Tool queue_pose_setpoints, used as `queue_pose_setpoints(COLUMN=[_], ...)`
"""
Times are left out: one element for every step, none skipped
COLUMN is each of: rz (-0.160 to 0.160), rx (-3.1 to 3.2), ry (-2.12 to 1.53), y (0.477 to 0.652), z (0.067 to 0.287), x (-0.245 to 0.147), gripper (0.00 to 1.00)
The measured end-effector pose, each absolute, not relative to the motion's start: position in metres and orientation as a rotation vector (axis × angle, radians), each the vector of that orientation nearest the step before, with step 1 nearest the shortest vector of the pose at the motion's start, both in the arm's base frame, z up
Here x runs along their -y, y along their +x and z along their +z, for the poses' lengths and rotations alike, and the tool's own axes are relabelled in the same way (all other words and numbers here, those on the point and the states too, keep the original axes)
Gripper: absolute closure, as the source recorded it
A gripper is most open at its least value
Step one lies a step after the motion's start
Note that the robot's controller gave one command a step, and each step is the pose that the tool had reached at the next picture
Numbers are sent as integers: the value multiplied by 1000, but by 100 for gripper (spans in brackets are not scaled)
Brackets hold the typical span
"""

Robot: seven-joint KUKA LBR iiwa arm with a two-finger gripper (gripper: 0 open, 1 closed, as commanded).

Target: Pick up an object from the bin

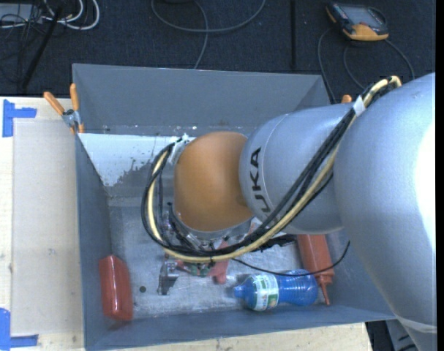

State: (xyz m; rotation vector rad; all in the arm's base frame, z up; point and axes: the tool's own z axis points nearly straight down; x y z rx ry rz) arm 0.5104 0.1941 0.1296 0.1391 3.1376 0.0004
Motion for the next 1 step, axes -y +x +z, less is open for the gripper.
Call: queue_pose_setpoints(rz=[1], rx=[-3114], ry=[427], y=[529], z=[69], x=[-151], gripper=[0])
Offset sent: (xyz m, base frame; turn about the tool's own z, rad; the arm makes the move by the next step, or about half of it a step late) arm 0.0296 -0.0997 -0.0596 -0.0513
